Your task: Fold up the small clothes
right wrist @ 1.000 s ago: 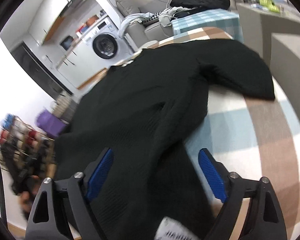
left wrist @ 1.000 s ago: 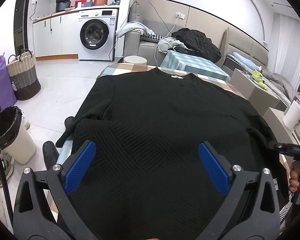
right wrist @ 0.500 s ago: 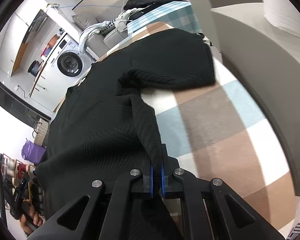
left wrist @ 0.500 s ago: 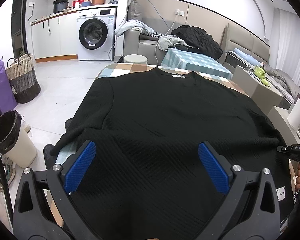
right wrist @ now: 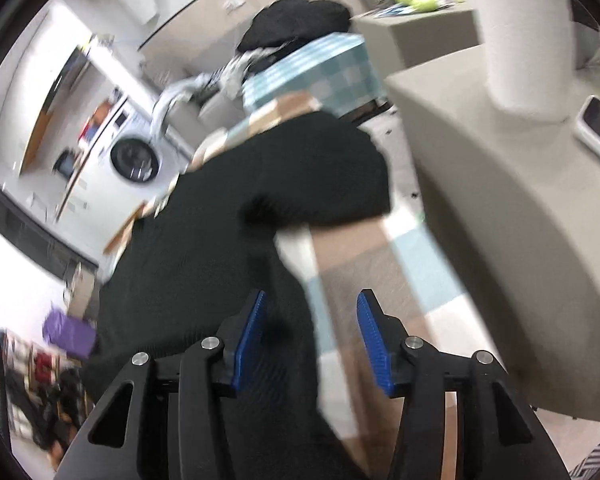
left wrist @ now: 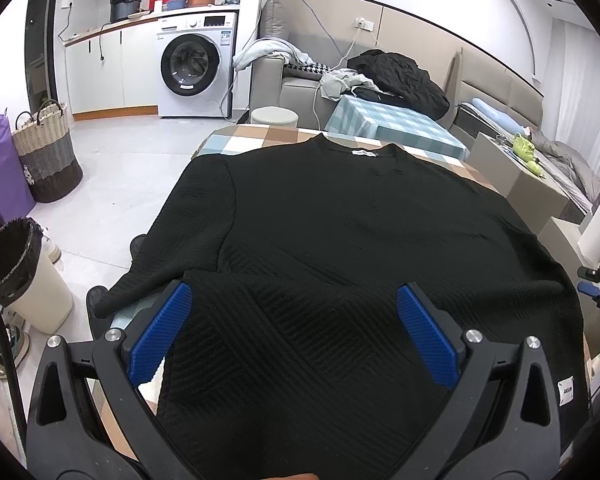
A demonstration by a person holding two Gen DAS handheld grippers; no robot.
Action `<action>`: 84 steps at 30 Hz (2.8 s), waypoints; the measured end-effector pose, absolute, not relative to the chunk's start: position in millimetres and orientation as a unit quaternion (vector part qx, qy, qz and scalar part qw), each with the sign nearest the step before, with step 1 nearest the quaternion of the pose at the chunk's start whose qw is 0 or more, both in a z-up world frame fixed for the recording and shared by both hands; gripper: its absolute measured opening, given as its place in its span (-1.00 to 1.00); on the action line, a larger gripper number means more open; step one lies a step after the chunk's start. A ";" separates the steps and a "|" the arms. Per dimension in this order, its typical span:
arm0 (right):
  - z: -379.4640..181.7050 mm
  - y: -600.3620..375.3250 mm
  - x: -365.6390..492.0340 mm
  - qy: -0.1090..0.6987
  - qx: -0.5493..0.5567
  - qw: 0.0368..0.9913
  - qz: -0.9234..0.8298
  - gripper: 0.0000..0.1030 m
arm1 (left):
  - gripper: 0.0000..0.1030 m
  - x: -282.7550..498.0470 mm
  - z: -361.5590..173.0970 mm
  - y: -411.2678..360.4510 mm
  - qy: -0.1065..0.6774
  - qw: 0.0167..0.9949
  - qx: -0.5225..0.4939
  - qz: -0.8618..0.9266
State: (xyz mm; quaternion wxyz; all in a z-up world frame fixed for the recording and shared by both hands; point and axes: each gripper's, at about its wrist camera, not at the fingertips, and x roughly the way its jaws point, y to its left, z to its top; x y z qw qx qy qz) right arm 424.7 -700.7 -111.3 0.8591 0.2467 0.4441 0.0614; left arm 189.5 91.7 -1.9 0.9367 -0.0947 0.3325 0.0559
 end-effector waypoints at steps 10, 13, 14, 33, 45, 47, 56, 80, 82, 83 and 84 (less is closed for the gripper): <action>-142.4 -729.7 479.9 0.466 0.334 0.819 0.008 -0.06 | 0.98 198.4 -11.9 115.0 0.341 0.930 -0.113 0.077; -140.8 -726.5 493.9 0.463 0.312 0.830 -0.004 -0.09 | 0.98 202.7 -12.9 120.5 0.342 0.929 -0.114 0.085; -139.6 -723.3 497.8 0.461 0.301 0.835 -0.004 -0.18 | 0.98 204.2 -13.4 122.2 0.342 0.929 -0.114 0.087; -22.3 -630.9 549.9 0.328 0.161 0.923 0.119 -0.73 | 0.98 214.9 -15.1 137.4 0.329 0.932 -0.122 0.092; -70.9 -491.9 497.4 0.457 -0.017 0.839 0.294 -0.52 | 0.98 213.0 -23.5 141.2 0.331 0.930 -0.134 0.083; -70.2 -509.9 493.5 0.459 -0.019 0.851 0.254 -0.41 | 0.98 212.1 -23.7 142.2 0.330 0.931 -0.133 0.084; -108.2 -575.4 485.7 0.511 -0.047 0.851 0.112 -0.07 | 0.98 218.4 -30.0 149.0 0.342 0.923 -0.143 0.099; -88.1 -567.6 463.0 0.473 -0.011 0.871 0.131 -0.19 | 0.98 217.7 -31.4 143.1 0.352 0.919 -0.141 0.108; -99.4 -562.3 476.0 0.501 0.062 0.847 0.168 -0.15 | 0.98 216.3 -29.5 139.9 0.351 0.920 -0.139 0.105; -104.5 -562.8 481.4 0.511 0.104 0.835 0.176 -0.15 | 0.98 215.2 -28.6 138.8 0.351 0.920 -0.138 0.105; -109.5 -562.3 486.2 0.517 0.133 0.827 0.174 -0.15 | 0.98 213.7 -28.1 137.5 0.351 0.920 -0.138 0.105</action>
